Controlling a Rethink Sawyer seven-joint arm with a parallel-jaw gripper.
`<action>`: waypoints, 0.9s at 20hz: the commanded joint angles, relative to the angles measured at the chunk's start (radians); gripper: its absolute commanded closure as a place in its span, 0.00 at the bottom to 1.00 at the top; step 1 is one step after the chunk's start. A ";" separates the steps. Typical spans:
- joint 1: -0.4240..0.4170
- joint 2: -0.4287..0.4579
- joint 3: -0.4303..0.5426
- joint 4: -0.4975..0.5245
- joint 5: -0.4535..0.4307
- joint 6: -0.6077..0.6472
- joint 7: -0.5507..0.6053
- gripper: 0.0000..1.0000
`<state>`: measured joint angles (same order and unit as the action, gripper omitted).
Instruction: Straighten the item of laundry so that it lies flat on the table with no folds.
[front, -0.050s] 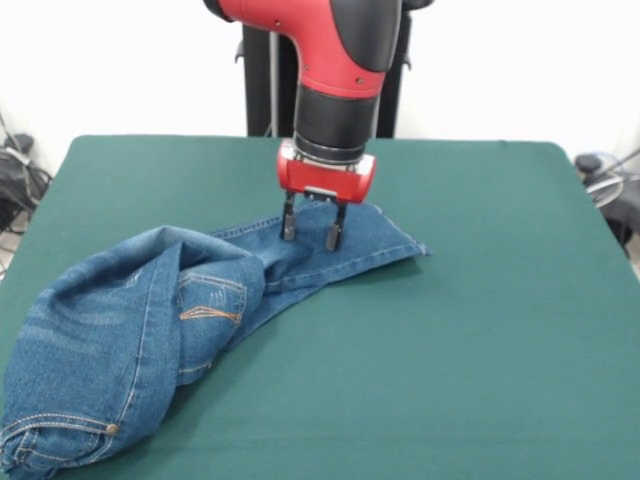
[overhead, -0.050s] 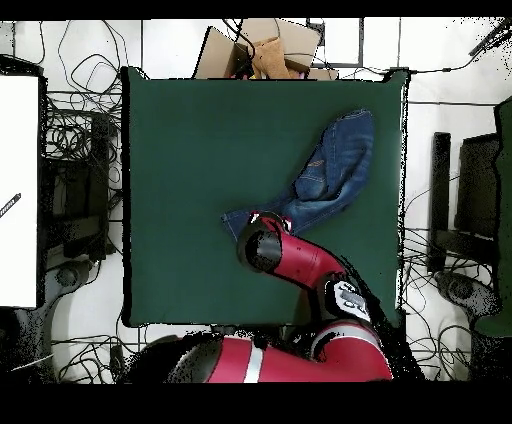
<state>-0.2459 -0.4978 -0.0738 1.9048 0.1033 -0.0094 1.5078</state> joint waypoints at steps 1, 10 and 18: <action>0.016 0.011 0.080 0.057 0.072 -0.027 0.300 0.00; 0.060 0.022 0.067 0.048 0.100 -0.058 0.304 0.00; 0.071 0.017 0.052 0.054 0.129 -0.030 0.302 0.00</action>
<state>-0.1833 -0.4947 -0.0736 1.9073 0.1731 -0.0094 1.5080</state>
